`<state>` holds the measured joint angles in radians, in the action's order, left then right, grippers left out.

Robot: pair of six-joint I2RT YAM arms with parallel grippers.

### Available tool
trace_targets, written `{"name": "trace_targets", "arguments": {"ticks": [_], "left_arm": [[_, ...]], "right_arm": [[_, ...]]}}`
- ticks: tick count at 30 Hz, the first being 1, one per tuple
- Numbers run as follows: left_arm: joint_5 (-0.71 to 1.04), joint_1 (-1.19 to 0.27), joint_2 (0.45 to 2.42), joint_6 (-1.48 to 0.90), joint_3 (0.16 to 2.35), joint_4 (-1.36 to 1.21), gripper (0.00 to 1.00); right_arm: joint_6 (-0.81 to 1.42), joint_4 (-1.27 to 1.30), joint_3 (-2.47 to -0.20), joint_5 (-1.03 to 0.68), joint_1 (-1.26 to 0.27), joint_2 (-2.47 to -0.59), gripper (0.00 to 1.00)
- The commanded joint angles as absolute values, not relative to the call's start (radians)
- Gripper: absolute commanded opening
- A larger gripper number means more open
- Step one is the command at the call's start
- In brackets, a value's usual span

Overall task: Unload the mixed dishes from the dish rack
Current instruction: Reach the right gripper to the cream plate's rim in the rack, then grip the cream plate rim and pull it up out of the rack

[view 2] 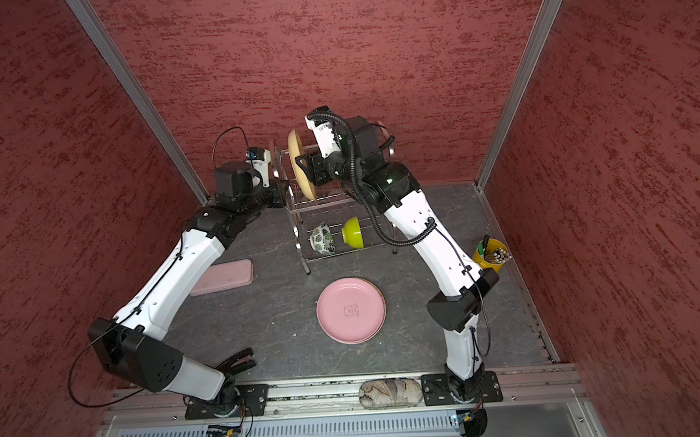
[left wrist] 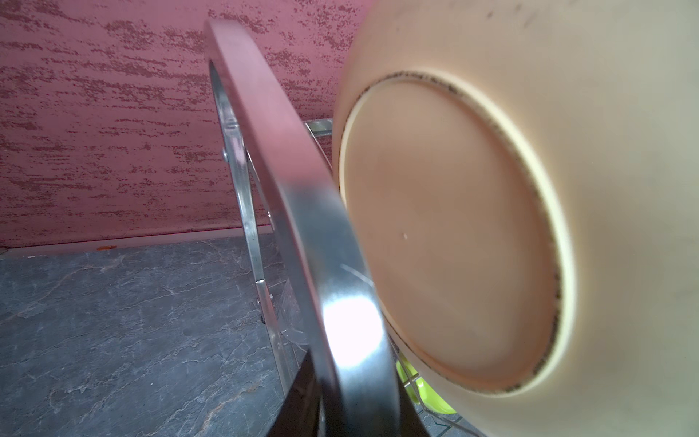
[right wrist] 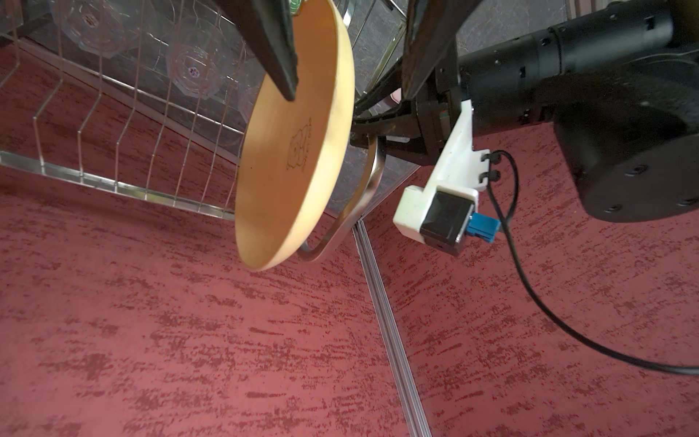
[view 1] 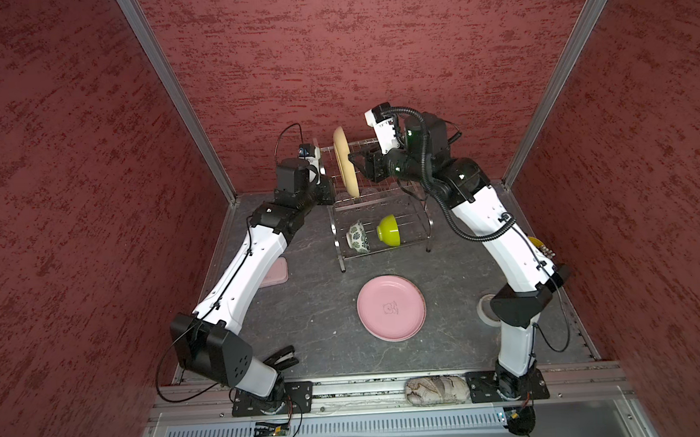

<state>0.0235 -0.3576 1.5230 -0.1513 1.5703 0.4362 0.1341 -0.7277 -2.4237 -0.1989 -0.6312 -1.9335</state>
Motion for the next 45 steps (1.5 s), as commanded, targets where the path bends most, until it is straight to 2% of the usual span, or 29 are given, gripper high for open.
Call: {"name": "trace_targets", "arguments": {"ticks": [1, 10, 18, 25, 39, 45], "left_arm": [[0.117, -0.371, 1.529, -0.262, 1.549, 0.447, 0.18], [0.120, -0.371, 1.548, -0.262, 1.555, 0.445, 0.18], [0.121, -0.371, 1.555, -0.262, 1.557, 0.444, 0.18], [0.122, -0.371, 1.550, -0.264, 1.557, 0.448, 0.18], [0.116, -0.371, 1.543, -0.265, 1.551, 0.450, 0.18], [0.113, -0.371, 1.543, -0.266, 1.548, 0.448, 0.18]], "right_arm": [[0.138, -0.719, -2.424, -0.206, -0.629, -1.968, 0.45], [0.144, -0.708, -2.448, -0.182, -0.629, -2.022, 0.42], [0.177, -0.661, -2.448, -0.245, -0.627, -2.043, 0.32], [0.194, -0.634, -2.448, -0.269, -0.624, -2.054, 0.18], [0.231, -0.570, -2.448, -0.384, -0.618, -1.981, 0.08], [0.219, -0.557, -2.448, -0.380, -0.618, -1.930, 0.01]]}}
